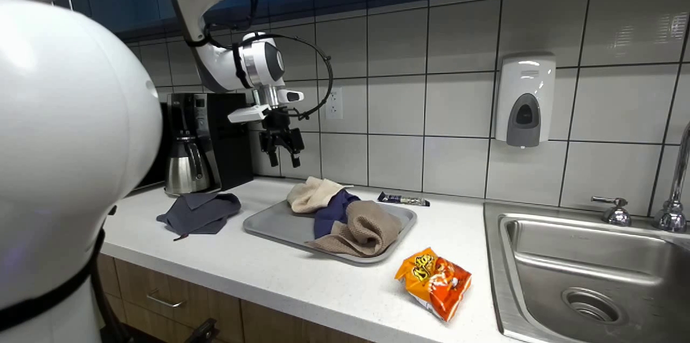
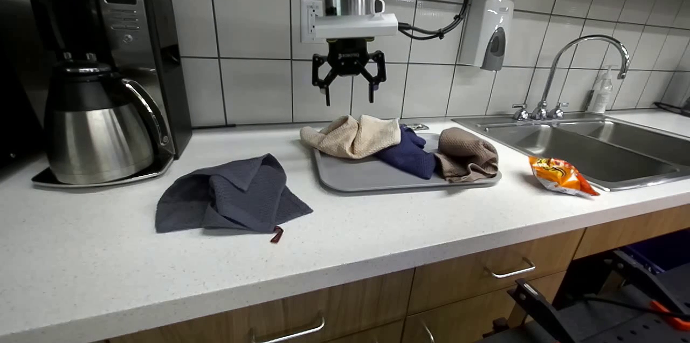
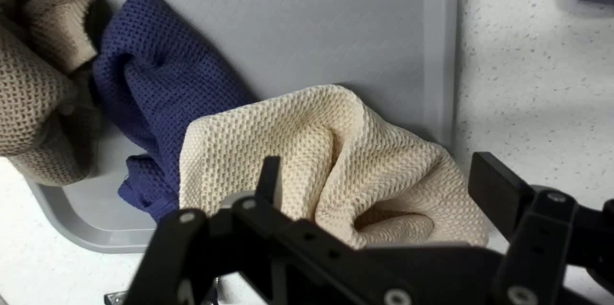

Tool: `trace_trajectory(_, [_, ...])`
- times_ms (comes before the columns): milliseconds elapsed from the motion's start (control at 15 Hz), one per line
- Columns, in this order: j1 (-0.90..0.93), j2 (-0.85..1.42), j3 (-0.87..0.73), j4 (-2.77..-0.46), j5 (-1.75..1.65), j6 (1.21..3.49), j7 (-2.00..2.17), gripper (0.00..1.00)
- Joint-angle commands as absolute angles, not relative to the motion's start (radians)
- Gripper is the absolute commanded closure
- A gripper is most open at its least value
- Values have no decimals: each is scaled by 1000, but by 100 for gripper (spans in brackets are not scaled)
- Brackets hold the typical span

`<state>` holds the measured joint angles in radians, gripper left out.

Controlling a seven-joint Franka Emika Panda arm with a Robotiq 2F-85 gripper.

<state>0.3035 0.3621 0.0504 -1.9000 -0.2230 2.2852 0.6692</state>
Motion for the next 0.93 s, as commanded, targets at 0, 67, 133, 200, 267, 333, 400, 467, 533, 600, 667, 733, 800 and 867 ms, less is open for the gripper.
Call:
trace_trajectory(0, [291,411,39,-1859,-234,2295,643,0])
trace_trajectory(67, [291,426,34,-1849,-233,2296,641,0])
trace_trajectory(133, [293,441,29,-1837,-233,2296,641,0])
trace_trajectory(200, [295,458,24,-1822,-232,2297,642,0])
trace_trajectory(267, [295,473,20,-1808,-230,2297,641,0])
trace_trajectory(333, [297,491,16,-1792,-228,2296,641,0])
trace_trajectory(400, [298,509,12,-1775,-228,2295,642,0])
trace_trajectory(467, [299,525,8,-1759,-226,2293,642,0])
trace_trajectory(533, [299,542,3,-1740,-224,2290,644,0])
trace_trajectory(600, [299,557,-1,-1723,-223,2288,642,0])
trace_trajectory(667, [300,572,-6,-1705,-223,2285,643,0])
trace_trajectory(733, [301,586,-10,-1688,-222,2284,644,0])
trace_trajectory(800, [303,602,-14,-1670,-222,2281,645,0])
trace_trajectory(867, [303,615,-17,-1654,-219,2278,644,0])
